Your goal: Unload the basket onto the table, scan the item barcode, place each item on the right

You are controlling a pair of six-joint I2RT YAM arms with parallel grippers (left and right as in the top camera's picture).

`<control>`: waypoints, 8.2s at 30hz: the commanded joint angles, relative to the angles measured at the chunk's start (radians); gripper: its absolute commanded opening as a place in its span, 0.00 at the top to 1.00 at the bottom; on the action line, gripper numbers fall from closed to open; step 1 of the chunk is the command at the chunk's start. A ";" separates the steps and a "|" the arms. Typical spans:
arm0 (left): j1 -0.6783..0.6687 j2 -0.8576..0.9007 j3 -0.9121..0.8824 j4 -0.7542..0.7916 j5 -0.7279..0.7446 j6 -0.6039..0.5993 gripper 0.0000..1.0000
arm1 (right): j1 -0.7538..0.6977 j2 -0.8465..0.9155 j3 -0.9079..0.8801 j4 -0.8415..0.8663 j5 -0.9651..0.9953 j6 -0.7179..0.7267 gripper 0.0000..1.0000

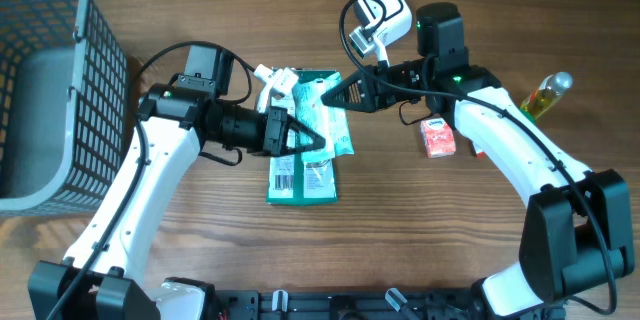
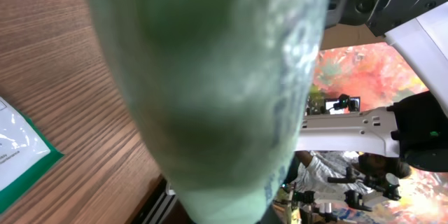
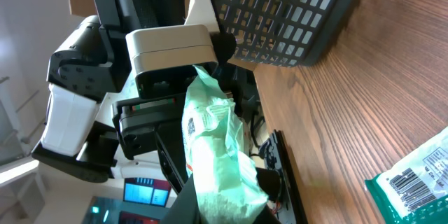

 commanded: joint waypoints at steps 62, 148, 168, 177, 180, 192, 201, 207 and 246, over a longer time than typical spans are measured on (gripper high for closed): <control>0.222 -0.008 -0.040 0.253 -1.003 -0.361 0.00 | 0.059 -0.011 0.004 -0.504 0.813 -0.241 0.96; 0.221 0.064 -0.042 0.259 -1.002 -0.360 0.00 | 0.104 -0.011 0.004 -0.494 0.901 -0.251 0.96; 0.221 0.064 -0.042 0.259 -1.002 -0.360 0.00 | 0.104 -0.035 0.373 -0.929 1.182 -0.378 0.96; 0.221 0.064 -0.042 0.259 -1.002 -0.360 0.00 | 0.104 -0.027 0.804 -1.027 1.698 -0.711 0.96; 0.221 0.064 -0.042 0.259 -1.002 -0.360 0.00 | 0.104 0.014 0.803 -0.949 1.776 -0.771 0.96; 0.221 0.064 -0.042 0.259 -1.002 -0.360 0.00 | 0.164 0.413 0.802 -0.406 2.204 -1.050 0.96; 0.221 0.064 -0.042 0.259 -1.002 -0.360 0.00 | 0.201 0.620 0.802 -0.034 2.348 -1.164 0.96; 0.221 0.064 -0.042 0.259 -1.002 -0.360 0.00 | 0.202 0.664 0.787 -0.035 2.245 -1.015 0.96; 0.221 0.064 -0.042 0.259 -1.002 -0.360 0.00 | 0.174 0.170 0.459 -1.377 1.622 -0.010 0.96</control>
